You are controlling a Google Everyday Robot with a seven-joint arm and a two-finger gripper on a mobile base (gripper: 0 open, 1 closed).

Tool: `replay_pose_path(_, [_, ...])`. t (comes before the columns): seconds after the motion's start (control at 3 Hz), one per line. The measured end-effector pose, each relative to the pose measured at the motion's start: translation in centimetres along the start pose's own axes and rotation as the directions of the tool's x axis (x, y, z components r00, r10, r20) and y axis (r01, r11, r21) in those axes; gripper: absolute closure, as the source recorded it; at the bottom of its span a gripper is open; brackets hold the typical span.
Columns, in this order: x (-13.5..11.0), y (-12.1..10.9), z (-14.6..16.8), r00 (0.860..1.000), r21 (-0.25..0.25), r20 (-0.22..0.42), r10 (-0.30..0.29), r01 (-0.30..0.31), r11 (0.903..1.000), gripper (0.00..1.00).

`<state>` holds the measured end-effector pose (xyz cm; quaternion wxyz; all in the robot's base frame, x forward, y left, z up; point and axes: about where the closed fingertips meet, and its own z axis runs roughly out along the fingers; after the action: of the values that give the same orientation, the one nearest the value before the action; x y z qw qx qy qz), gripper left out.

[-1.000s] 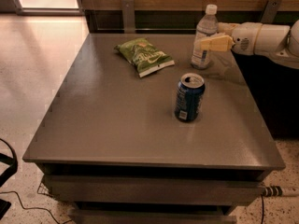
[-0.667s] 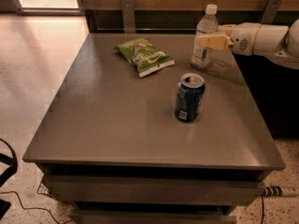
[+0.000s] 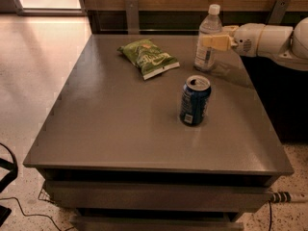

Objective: Pick blue plastic bottle

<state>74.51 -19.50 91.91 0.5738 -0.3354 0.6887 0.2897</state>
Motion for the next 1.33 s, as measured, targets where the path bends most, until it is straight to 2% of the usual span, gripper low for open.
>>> replay_pose_path(0.67, [-0.8, 0.3, 0.4, 1.000, -0.008, -0.008, -0.007, 0.006, 1.0000, 1.00])
replay_pose_path(1.33, [-4.9, 0.6, -0.4, 0.998, 0.010, -0.004, -0.069, 0.069, 0.9975, 1.00])
